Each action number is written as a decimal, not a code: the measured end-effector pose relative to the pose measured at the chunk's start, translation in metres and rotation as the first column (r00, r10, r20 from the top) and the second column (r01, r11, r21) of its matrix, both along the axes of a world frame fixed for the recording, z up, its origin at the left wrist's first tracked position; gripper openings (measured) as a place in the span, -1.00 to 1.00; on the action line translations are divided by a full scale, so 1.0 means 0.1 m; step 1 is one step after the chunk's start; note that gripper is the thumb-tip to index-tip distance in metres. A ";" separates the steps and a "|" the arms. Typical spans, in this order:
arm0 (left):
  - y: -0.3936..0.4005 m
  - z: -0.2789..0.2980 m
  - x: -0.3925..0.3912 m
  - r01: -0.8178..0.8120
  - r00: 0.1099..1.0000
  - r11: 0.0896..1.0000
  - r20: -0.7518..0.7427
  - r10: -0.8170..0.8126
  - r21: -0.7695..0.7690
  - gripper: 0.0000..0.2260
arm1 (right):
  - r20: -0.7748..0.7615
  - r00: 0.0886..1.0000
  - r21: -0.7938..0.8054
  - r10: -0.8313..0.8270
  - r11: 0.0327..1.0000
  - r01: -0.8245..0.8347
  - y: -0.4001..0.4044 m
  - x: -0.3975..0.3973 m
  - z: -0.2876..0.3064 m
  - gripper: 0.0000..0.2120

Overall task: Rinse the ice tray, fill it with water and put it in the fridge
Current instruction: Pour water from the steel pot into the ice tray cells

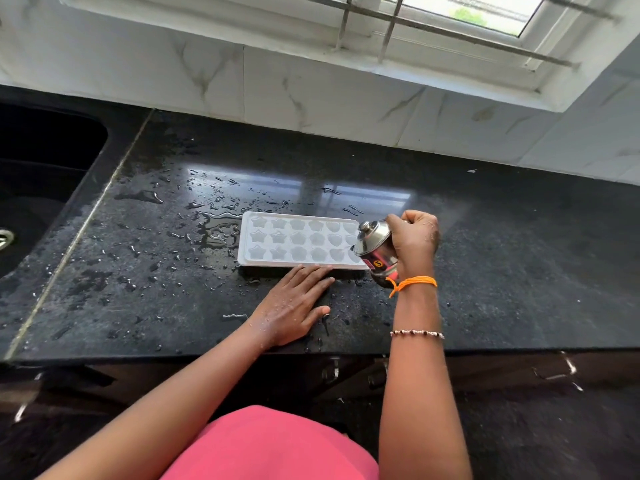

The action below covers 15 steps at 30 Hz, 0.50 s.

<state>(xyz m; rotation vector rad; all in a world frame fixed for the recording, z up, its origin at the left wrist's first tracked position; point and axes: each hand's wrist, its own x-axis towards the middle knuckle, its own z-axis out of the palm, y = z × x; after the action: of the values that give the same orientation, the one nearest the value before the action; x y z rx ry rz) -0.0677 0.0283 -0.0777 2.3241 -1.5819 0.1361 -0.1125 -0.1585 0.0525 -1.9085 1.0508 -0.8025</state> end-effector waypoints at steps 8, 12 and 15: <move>-0.01 0.01 0.00 0.000 1.000 1.000 0.002 0.000 0.006 -0.48 | 0.053 0.999 0.053 -0.008 0.999 0.006 -0.06 -0.01 -0.02 -0.63; -0.01 0.01 -0.01 0.005 1.000 1.000 -0.009 -0.005 0.010 -0.48 | 0.180 0.983 0.201 -0.021 0.979 -0.016 -0.11 -0.05 -0.04 -0.59; -0.01 0.03 -0.03 -0.008 1.000 1.000 0.006 0.008 -0.003 -0.48 | 0.345 0.935 0.362 -0.079 0.930 -0.055 -0.15 -0.08 -0.04 -0.58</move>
<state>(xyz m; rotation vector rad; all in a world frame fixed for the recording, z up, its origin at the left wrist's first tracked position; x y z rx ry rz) -0.0710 0.0276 -0.0749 2.3302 -1.5739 0.1480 -0.1205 -0.1737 0.0480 -1.3788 0.9121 -0.8510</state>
